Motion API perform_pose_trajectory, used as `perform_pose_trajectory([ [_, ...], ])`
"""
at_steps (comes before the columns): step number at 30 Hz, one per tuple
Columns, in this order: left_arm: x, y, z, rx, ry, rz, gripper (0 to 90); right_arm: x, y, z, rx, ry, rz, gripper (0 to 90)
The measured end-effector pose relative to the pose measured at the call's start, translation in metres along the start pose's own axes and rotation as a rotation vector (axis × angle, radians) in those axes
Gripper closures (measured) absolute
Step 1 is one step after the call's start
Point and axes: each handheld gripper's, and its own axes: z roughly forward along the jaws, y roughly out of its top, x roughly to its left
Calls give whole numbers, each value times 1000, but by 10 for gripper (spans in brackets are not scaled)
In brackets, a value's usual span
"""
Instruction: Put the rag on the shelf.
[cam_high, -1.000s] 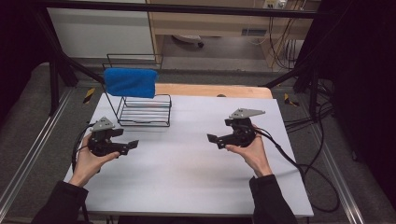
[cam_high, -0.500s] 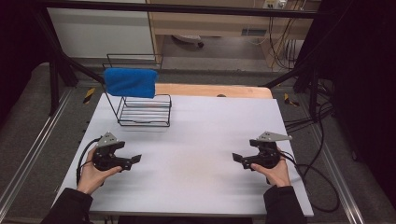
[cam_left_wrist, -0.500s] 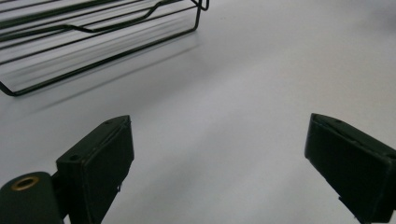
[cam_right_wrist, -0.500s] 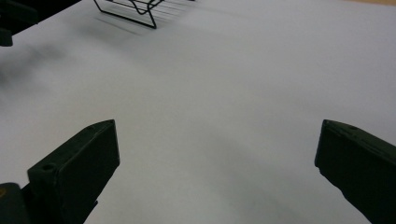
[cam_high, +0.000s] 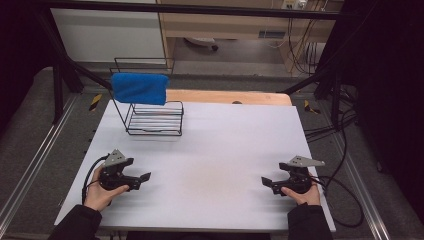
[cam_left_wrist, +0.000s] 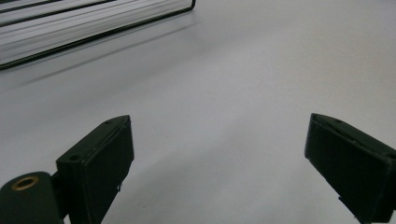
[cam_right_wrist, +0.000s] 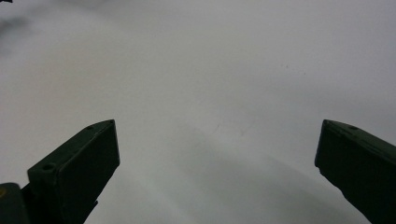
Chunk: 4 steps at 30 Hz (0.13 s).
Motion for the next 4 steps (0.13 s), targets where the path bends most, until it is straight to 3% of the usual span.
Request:
perform_pose_trajectory([
  [4,-1,-1,0,-5,-3,12,83,0,-1,0,3,1,3,6],
])
